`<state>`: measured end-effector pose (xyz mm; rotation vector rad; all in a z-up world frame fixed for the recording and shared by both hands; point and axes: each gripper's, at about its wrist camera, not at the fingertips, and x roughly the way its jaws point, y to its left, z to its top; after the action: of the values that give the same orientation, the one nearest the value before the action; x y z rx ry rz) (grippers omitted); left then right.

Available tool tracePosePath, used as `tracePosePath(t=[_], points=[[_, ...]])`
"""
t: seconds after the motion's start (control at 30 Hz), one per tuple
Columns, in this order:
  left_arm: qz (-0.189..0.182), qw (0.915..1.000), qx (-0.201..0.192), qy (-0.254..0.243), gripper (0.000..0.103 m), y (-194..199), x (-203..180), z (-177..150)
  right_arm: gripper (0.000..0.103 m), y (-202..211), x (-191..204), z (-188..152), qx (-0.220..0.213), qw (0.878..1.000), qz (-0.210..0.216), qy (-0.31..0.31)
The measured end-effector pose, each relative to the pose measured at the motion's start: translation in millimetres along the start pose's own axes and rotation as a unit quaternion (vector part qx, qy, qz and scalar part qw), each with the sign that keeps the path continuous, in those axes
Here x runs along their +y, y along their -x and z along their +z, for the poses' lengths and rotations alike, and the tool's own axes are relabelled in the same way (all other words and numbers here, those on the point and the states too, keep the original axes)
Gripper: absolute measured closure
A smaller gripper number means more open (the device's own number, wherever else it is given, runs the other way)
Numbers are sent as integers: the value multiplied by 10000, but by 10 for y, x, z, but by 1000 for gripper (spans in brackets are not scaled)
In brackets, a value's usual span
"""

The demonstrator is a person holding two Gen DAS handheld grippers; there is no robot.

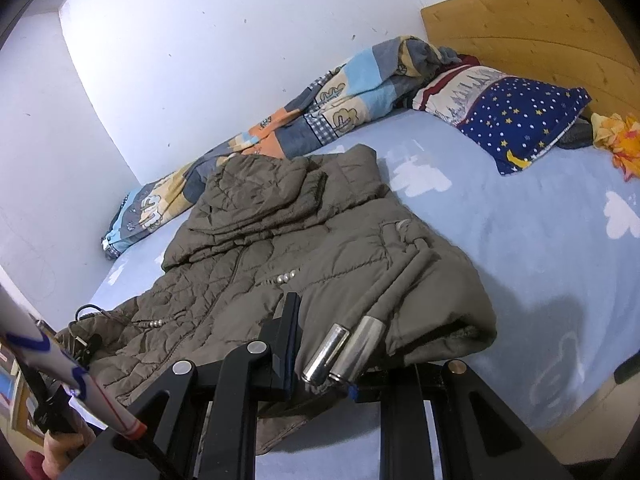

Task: Fold large clothes

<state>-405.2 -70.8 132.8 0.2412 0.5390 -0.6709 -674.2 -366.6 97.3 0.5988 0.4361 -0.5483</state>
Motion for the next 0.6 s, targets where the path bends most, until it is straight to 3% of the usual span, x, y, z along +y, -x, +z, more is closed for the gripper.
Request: tracePosePath(t=[0.33,0.6], points=[[23,9999,-144,-31,80,-8,-36,244,83,17,45,208,-149,9998,159,-25],[16,9996,-280,-58,80,-162,-45,636,83,-92,105,440,-195,9996,152,126]])
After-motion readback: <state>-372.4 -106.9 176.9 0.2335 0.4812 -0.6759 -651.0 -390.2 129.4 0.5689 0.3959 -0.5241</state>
